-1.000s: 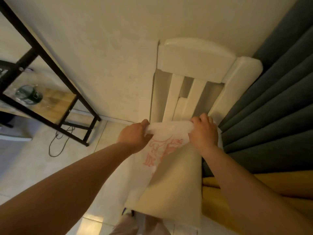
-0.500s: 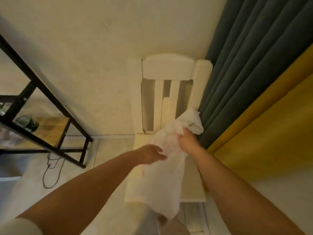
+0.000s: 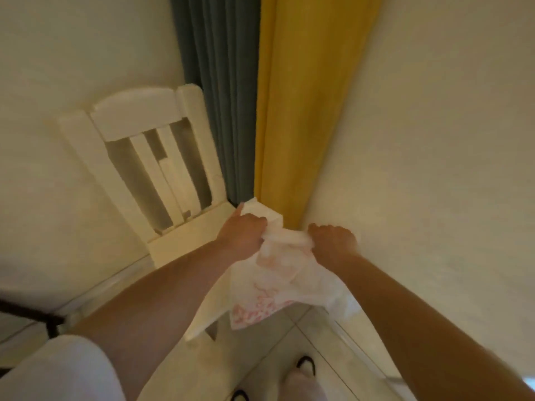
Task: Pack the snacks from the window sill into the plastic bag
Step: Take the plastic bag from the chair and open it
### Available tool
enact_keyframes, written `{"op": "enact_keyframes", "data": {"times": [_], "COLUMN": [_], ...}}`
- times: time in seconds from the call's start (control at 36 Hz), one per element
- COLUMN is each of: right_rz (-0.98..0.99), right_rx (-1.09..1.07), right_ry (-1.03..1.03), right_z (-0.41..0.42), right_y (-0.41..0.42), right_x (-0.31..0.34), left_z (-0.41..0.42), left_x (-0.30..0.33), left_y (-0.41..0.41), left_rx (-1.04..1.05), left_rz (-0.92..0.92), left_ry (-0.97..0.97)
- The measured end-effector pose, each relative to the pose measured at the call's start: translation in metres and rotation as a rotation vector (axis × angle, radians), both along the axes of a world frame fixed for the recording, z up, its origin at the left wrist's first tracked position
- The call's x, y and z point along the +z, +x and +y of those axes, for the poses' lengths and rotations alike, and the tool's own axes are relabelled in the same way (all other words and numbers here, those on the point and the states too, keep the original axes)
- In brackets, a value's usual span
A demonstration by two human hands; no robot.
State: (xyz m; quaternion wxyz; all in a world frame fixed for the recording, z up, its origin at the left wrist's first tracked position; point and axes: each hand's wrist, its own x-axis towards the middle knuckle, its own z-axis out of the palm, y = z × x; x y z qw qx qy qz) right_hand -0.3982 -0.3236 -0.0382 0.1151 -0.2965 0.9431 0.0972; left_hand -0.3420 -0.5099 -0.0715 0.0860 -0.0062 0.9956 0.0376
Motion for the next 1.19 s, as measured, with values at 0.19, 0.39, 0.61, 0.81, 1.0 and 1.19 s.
{"op": "enact_keyframes", "data": {"times": [0.19, 0.39, 0.61, 0.81, 1.0, 1.19], "right_rz": [-0.069, 0.024, -0.029, -0.032, 0.064, 0.354], "right_rx": [-0.603, -0.888, -0.685, -0.678, -0.826, -1.246], "right_ry": [-0.292, -1.054, -0.794, -0.502, 0.012, -0.358], "right_z": [0.115, 0.179, 0.282, 0.385, 0.442, 0.471], "right_y": [0.022, 0.075, 0.153, 0.205, 0.248, 0.289], "right_x": [-0.025, 0.006, -0.006, -0.01, -0.019, -0.009], "left_z": [0.098, 0.177, 0.314, 0.398, 0.439, 0.476], "left_x": [0.001, -0.026, -0.034, -0.019, -0.022, -0.011], "left_y": [0.031, 0.079, 0.108, 0.122, 0.143, 0.146], "left_rx": [0.21, 0.042, 0.097, 0.006, -0.026, 0.007], "left_rz": [0.025, 0.158, 0.081, -0.067, 0.04, -0.18], "left_ry": [0.71, 0.163, 0.35, 0.519, 0.521, 0.591]}}
